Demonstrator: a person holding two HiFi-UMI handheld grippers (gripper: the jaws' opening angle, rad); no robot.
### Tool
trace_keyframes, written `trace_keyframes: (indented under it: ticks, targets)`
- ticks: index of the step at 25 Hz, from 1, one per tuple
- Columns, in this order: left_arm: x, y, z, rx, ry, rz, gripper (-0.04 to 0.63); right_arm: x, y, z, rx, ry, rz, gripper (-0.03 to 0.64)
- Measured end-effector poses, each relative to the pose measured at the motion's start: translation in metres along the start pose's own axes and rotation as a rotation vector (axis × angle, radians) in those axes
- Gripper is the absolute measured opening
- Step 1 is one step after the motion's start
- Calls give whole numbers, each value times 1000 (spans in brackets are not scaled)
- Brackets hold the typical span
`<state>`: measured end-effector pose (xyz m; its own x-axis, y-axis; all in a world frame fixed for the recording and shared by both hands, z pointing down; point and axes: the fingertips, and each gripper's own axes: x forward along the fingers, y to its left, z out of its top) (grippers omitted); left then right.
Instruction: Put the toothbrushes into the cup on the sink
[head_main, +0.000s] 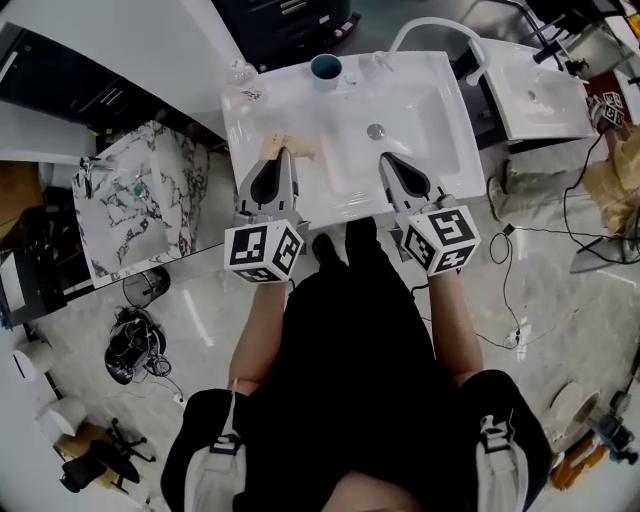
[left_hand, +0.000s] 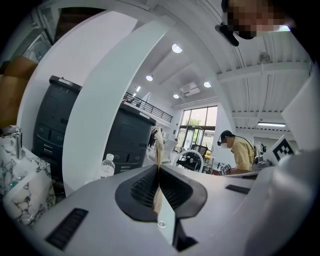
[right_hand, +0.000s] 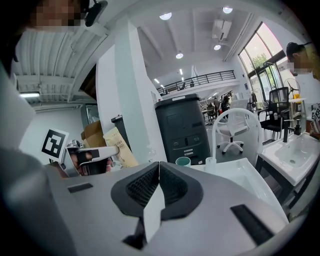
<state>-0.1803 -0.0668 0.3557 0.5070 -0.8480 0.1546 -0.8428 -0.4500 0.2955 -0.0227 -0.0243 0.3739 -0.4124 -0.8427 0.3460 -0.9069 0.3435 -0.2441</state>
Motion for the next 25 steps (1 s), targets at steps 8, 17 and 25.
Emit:
trace_keyframes:
  ticks: [8,17,25]
  targets:
    - [21,8,0,2,11,59,17,25,-10,1,18,16,78,29]
    - [51,19,2,-10,20,153,17,58,-28,2,24,75,186,31]
    - [83,18,-5,-13,46,208,17,84,-51,-8,39,132,258,29]
